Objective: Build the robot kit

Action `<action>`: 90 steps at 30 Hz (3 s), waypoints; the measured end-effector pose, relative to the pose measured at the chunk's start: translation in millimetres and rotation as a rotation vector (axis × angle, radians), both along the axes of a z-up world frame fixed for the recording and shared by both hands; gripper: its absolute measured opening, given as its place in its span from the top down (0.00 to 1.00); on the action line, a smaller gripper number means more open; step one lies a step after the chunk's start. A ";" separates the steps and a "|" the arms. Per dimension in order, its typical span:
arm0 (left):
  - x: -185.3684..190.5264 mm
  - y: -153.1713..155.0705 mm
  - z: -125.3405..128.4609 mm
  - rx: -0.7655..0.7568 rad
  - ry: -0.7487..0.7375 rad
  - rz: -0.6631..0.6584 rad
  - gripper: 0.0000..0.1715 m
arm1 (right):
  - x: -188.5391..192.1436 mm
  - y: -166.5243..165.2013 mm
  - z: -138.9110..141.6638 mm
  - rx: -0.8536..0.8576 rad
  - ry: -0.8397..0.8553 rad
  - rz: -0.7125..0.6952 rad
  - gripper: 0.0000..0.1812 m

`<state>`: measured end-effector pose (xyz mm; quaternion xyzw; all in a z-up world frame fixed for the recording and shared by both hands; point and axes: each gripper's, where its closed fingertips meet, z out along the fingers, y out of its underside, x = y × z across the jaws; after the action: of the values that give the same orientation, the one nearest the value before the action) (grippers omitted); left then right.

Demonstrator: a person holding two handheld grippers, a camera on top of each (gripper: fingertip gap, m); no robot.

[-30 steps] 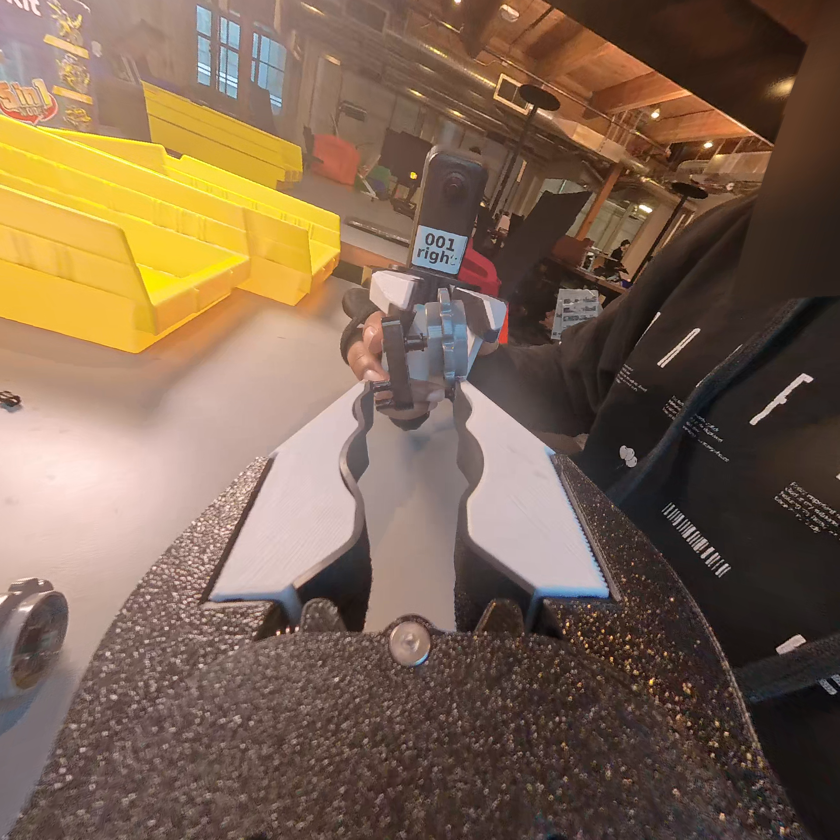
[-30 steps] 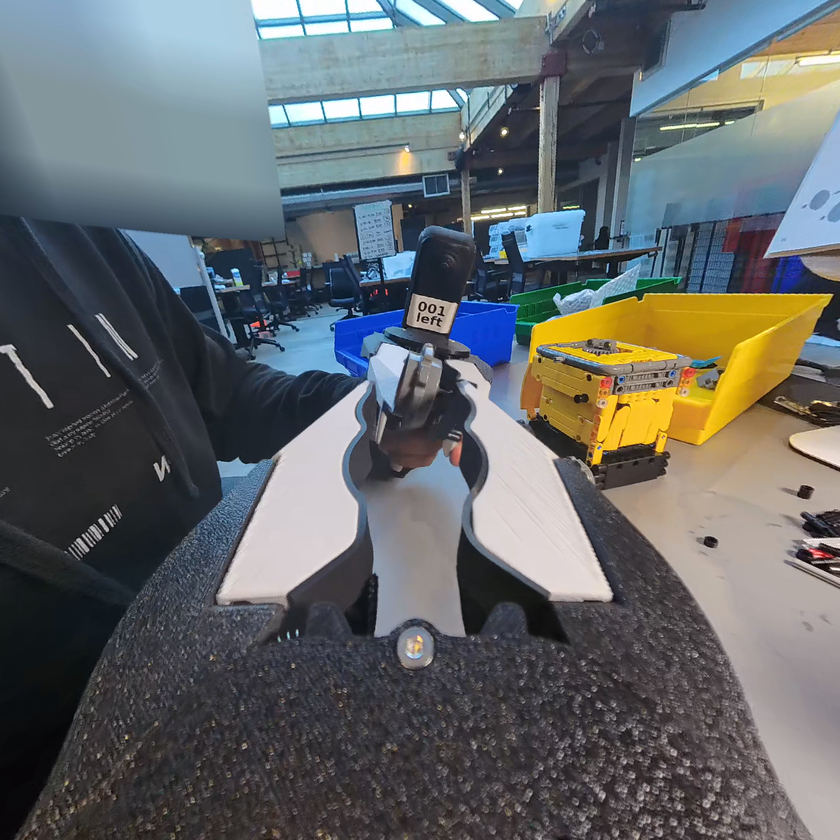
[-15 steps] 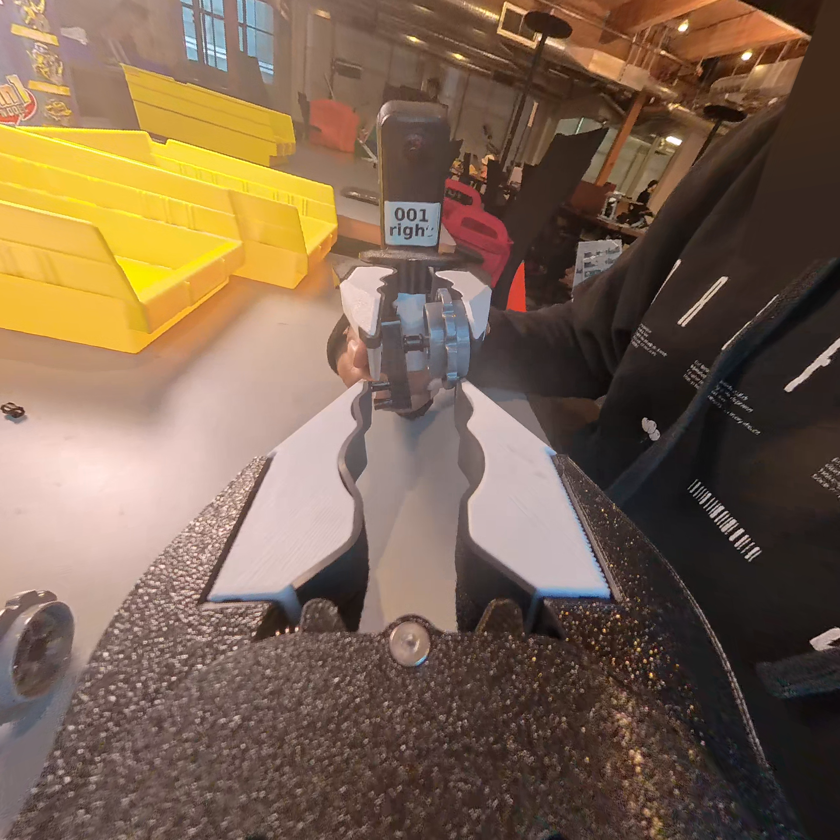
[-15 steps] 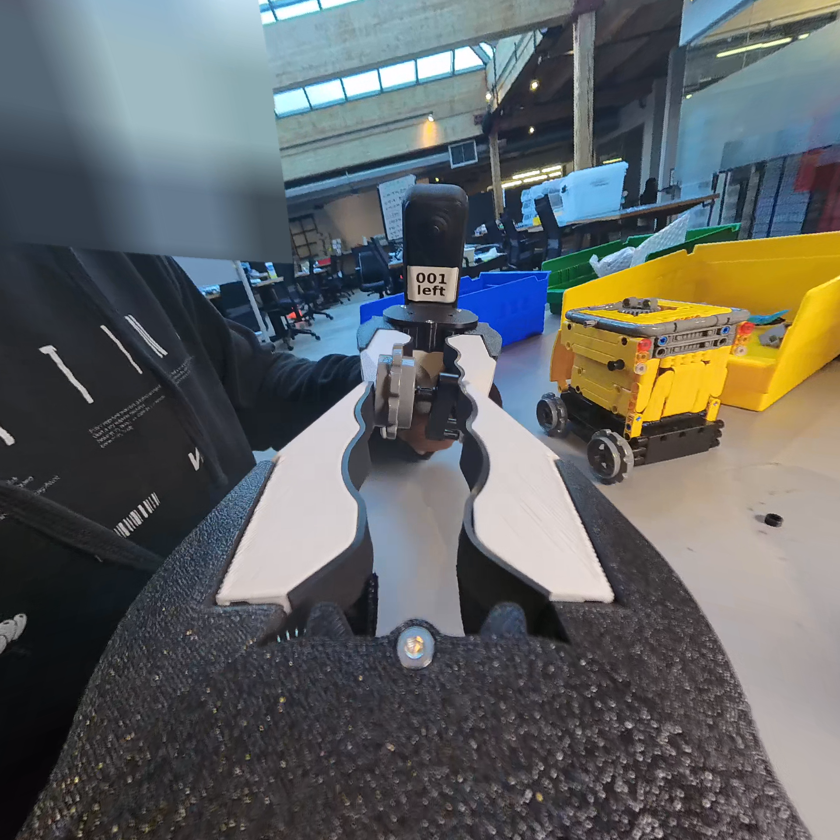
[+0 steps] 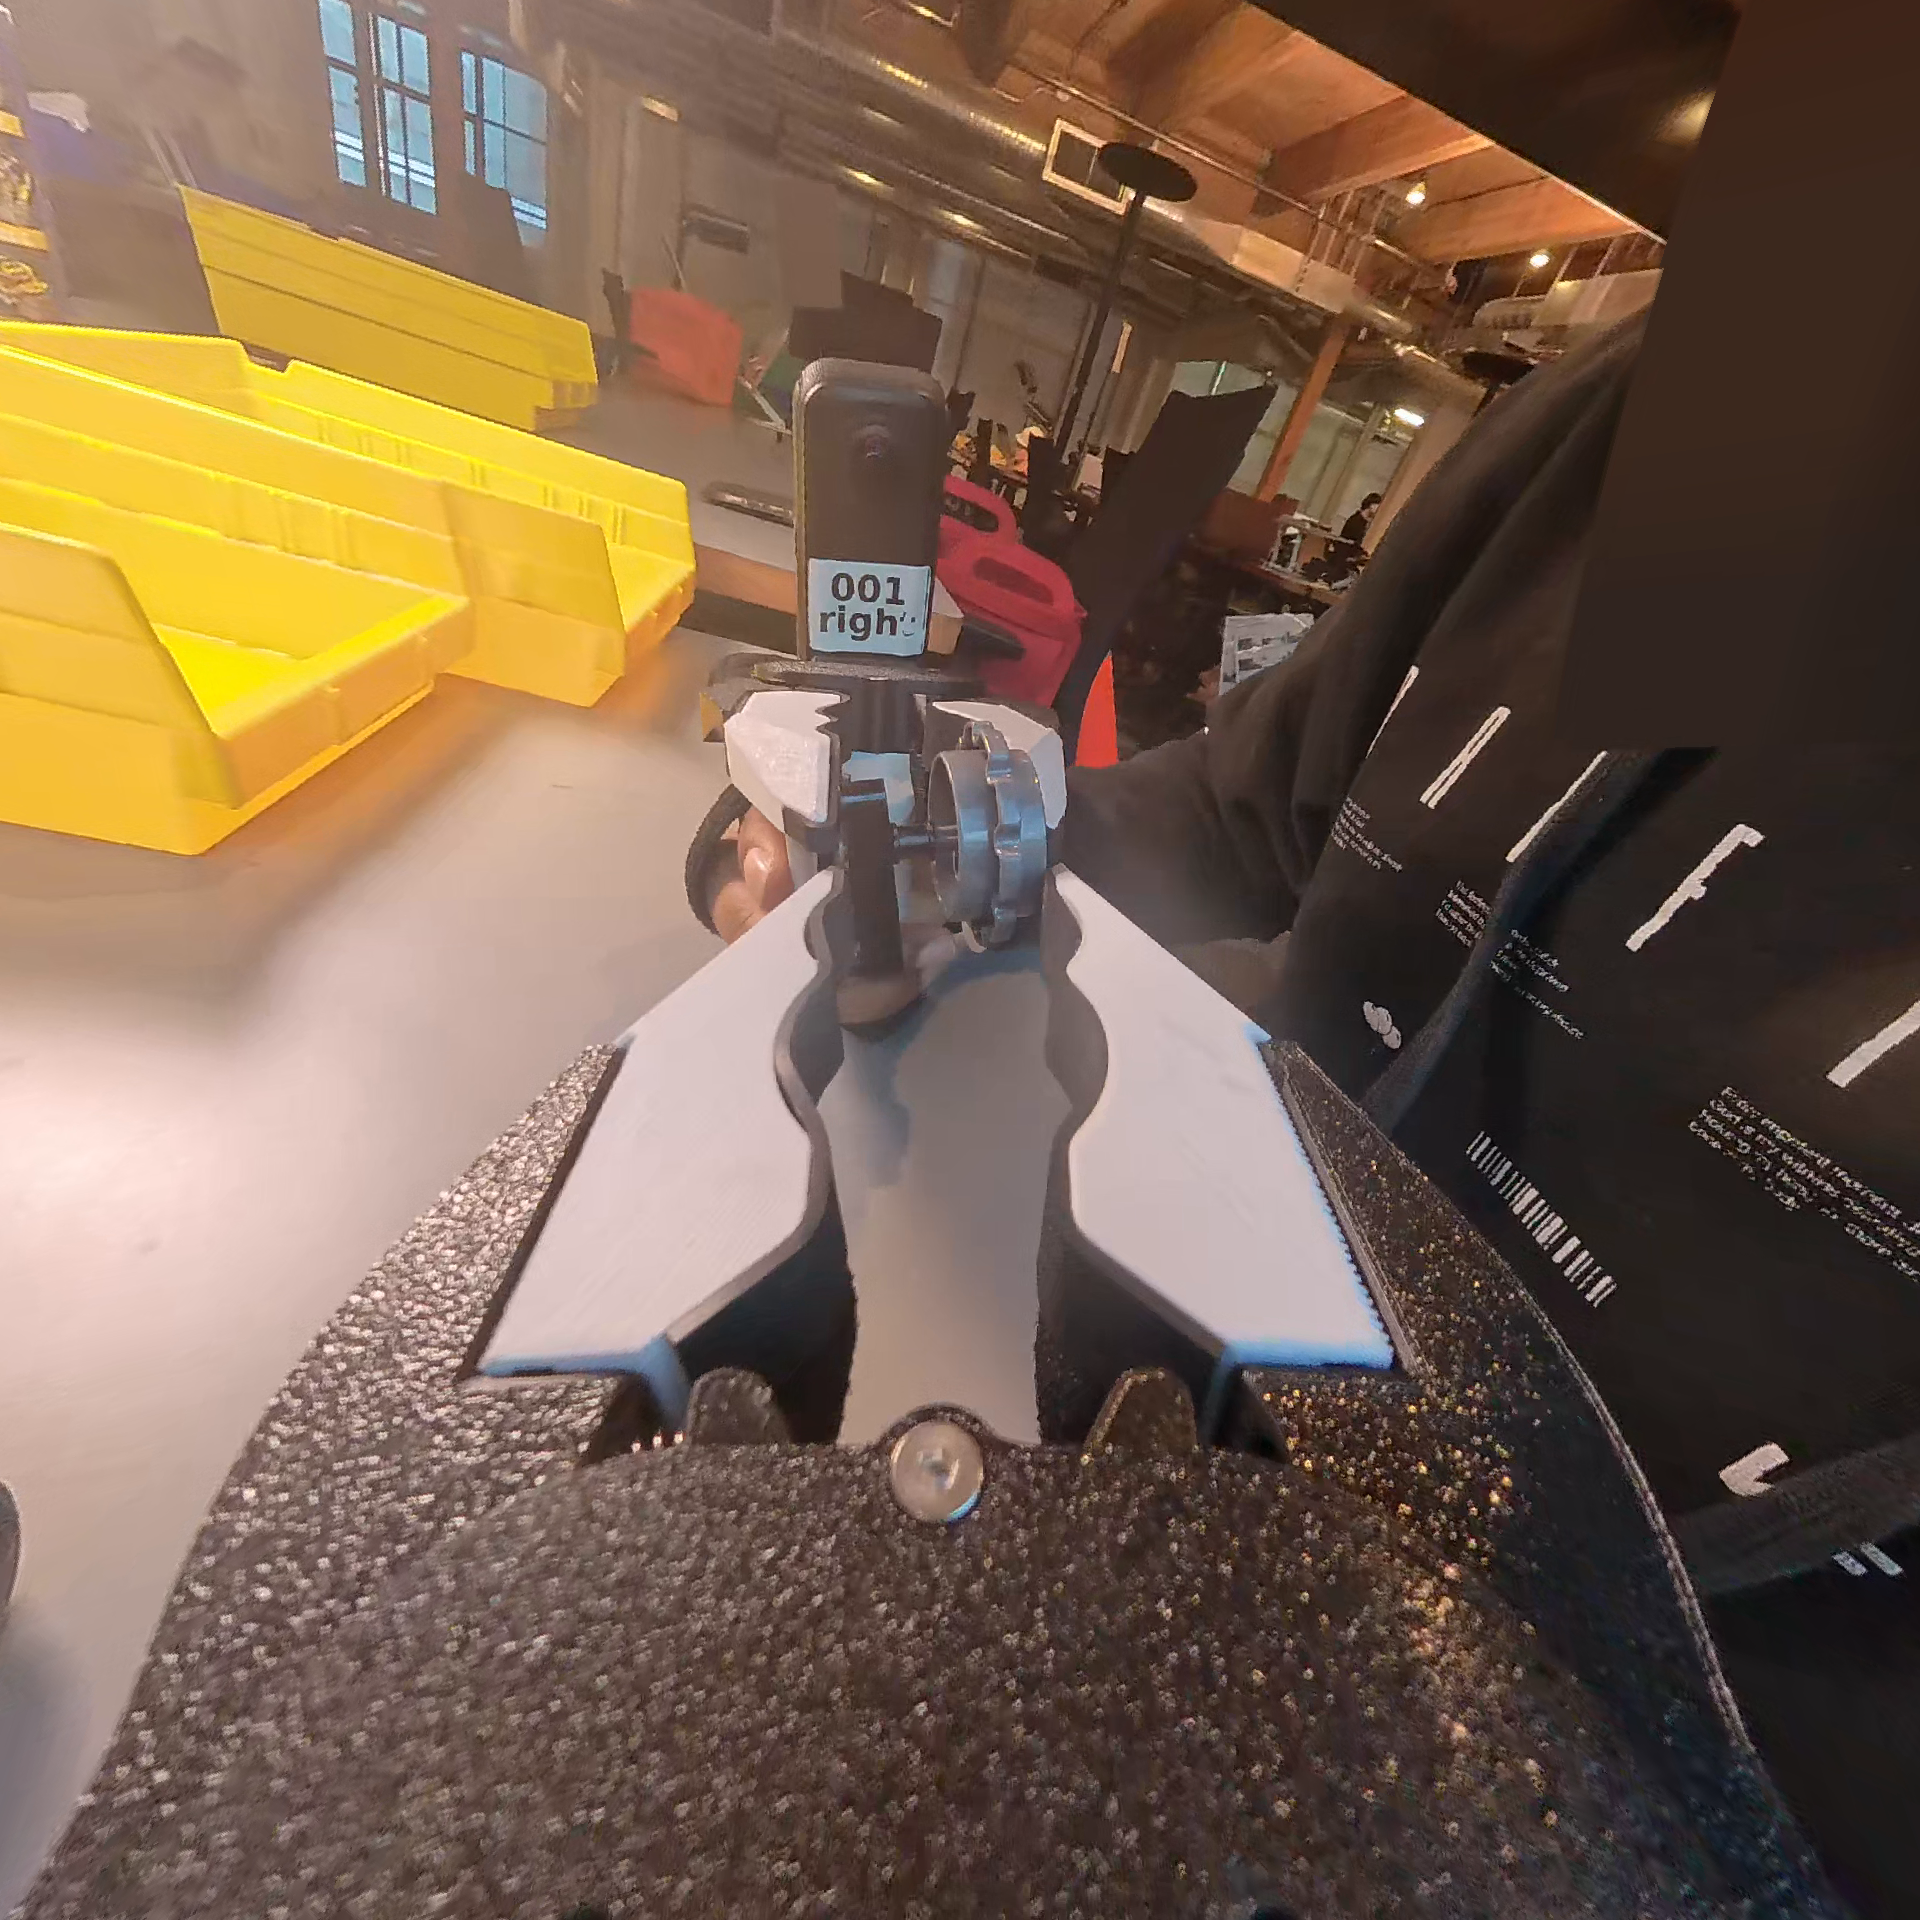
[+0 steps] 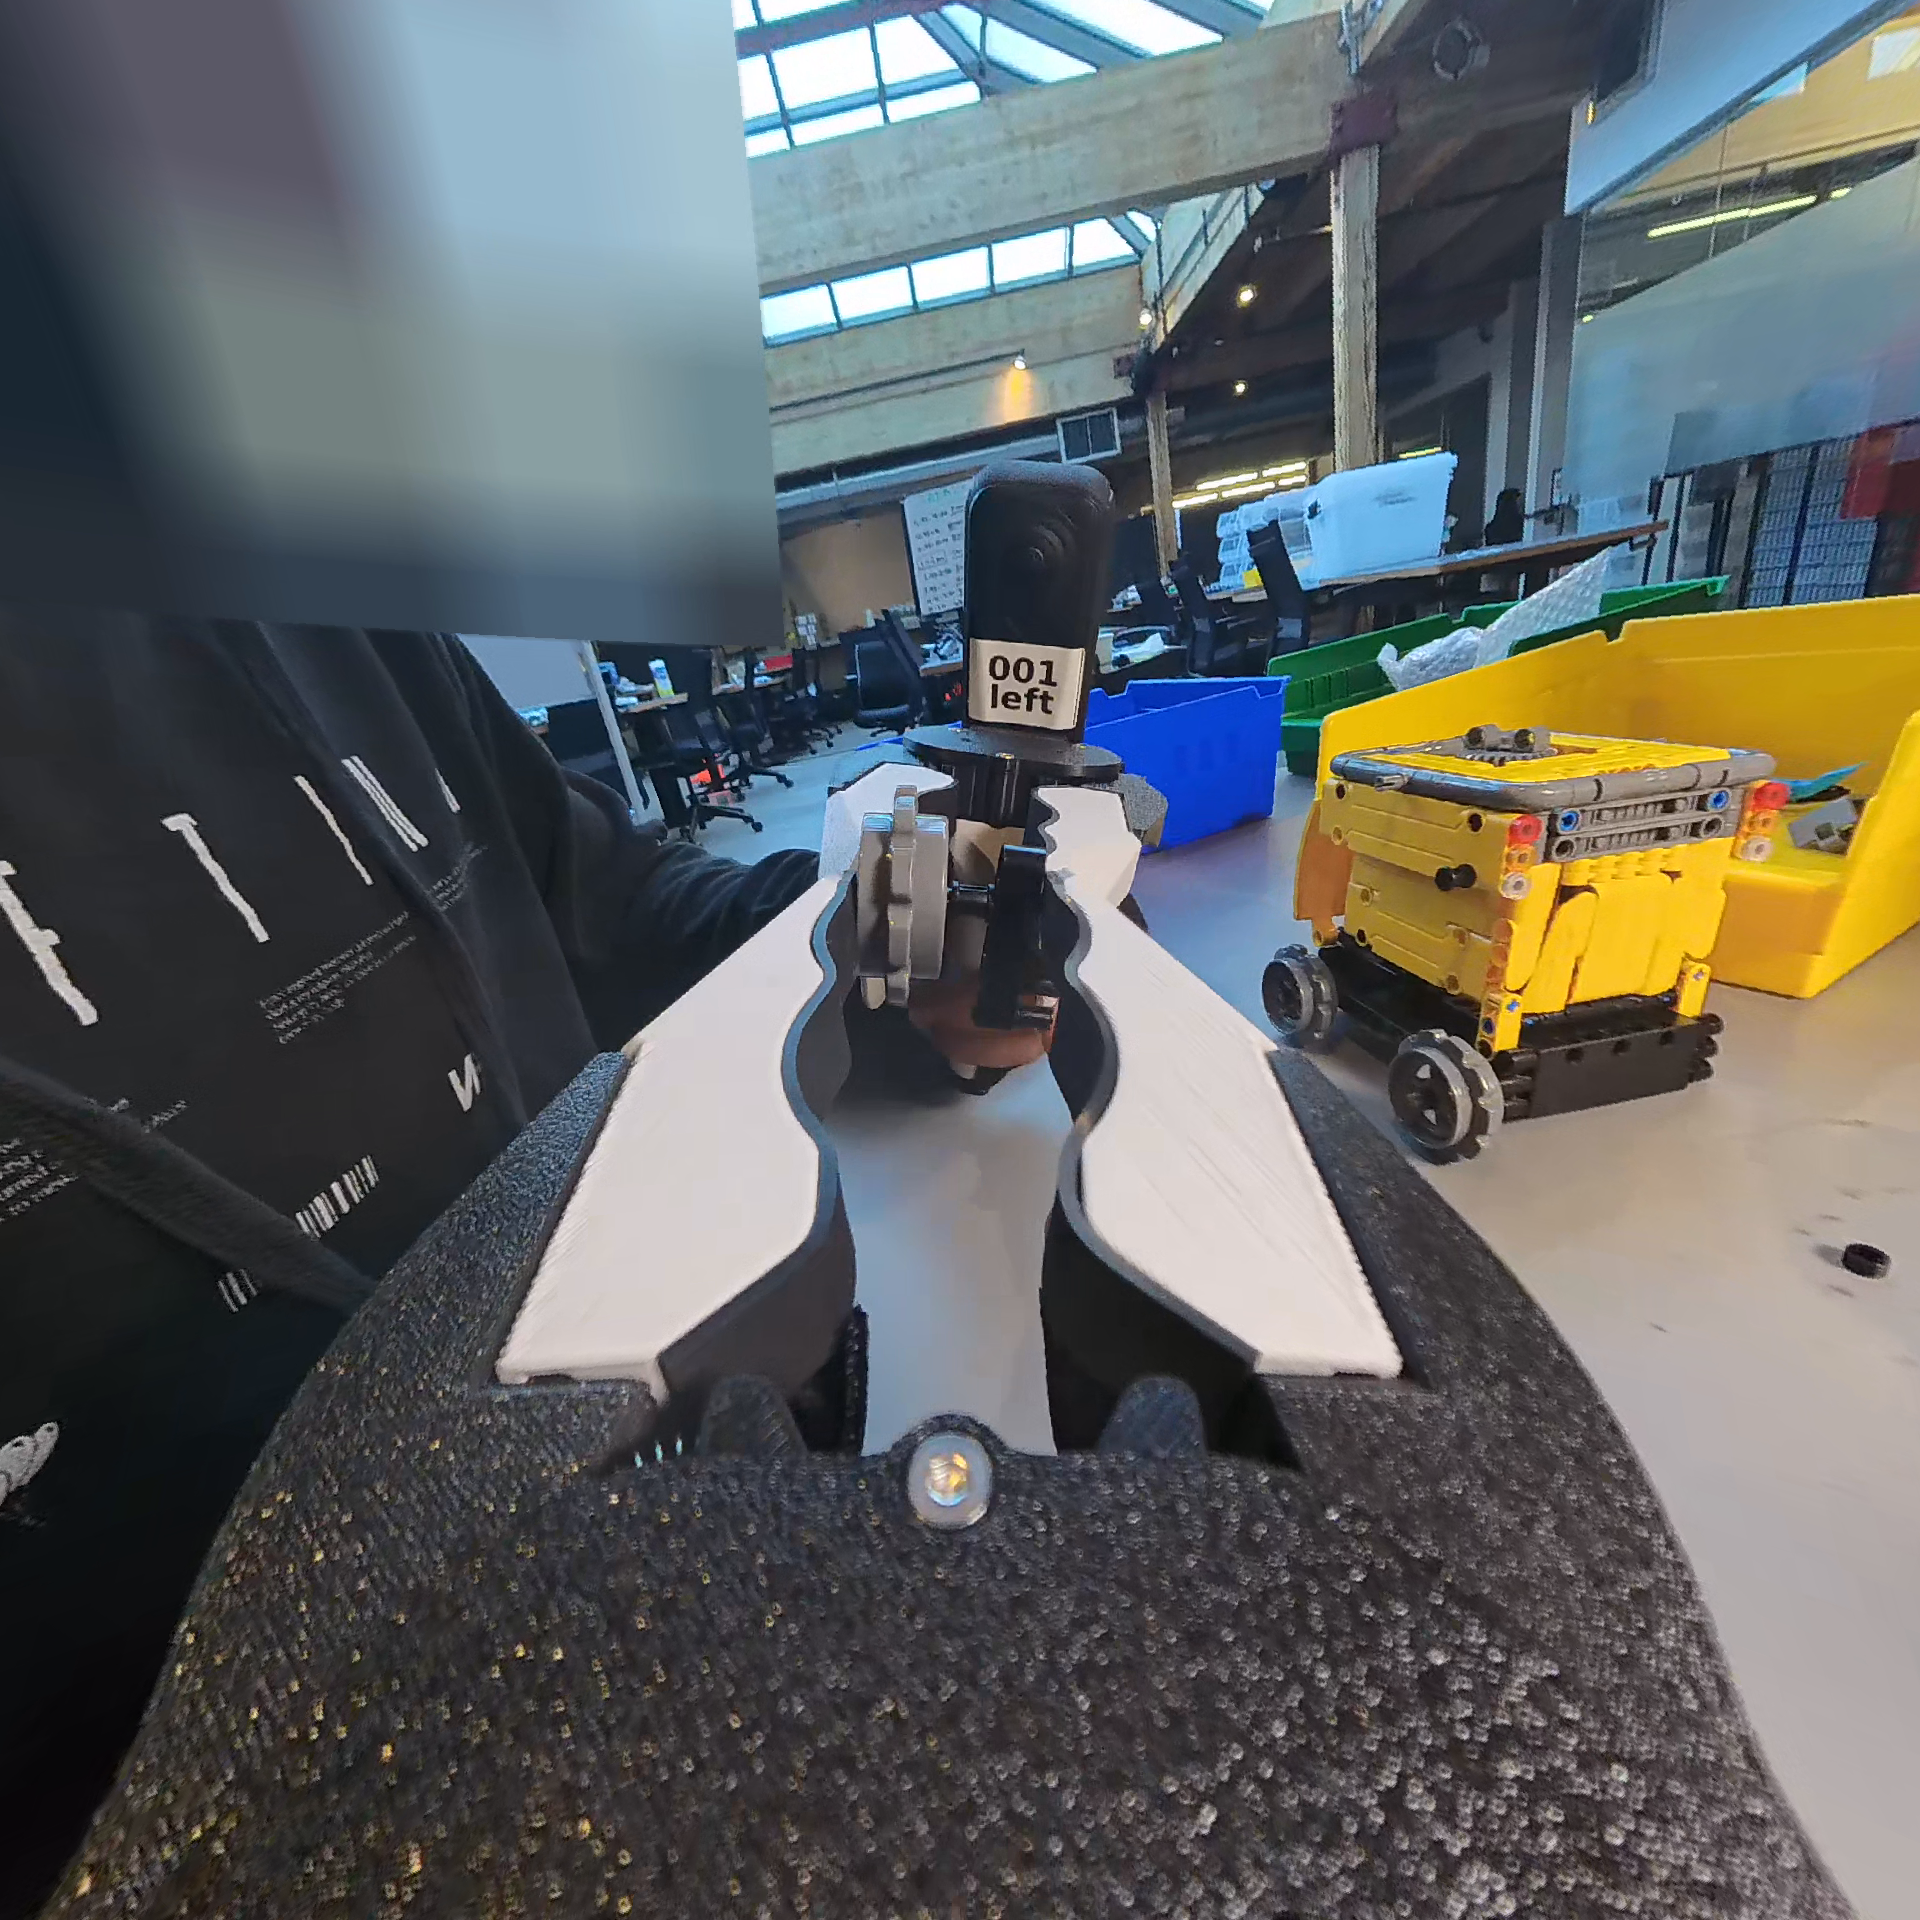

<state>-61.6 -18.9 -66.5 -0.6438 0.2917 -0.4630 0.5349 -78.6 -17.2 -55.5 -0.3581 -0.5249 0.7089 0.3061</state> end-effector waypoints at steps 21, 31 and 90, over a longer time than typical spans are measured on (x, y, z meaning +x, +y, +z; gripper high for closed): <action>3.3 -0.3 3.9 0.110 0.060 0.049 0.84 | 2.9 0.4 4.5 0.055 0.056 0.001 0.82; 9.5 -6.6 3.9 0.151 0.067 0.025 0.77 | 7.2 -10.9 6.6 0.154 0.099 0.013 0.81; 8.3 -4.2 -0.5 0.179 0.127 0.051 0.82 | 9.9 -11.0 2.6 0.099 -0.017 0.103 0.76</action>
<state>-53.3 -23.2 -67.0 -0.6289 0.3487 -0.3795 0.5821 -68.7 -28.2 -52.9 -0.3212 -0.5796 0.6938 0.2821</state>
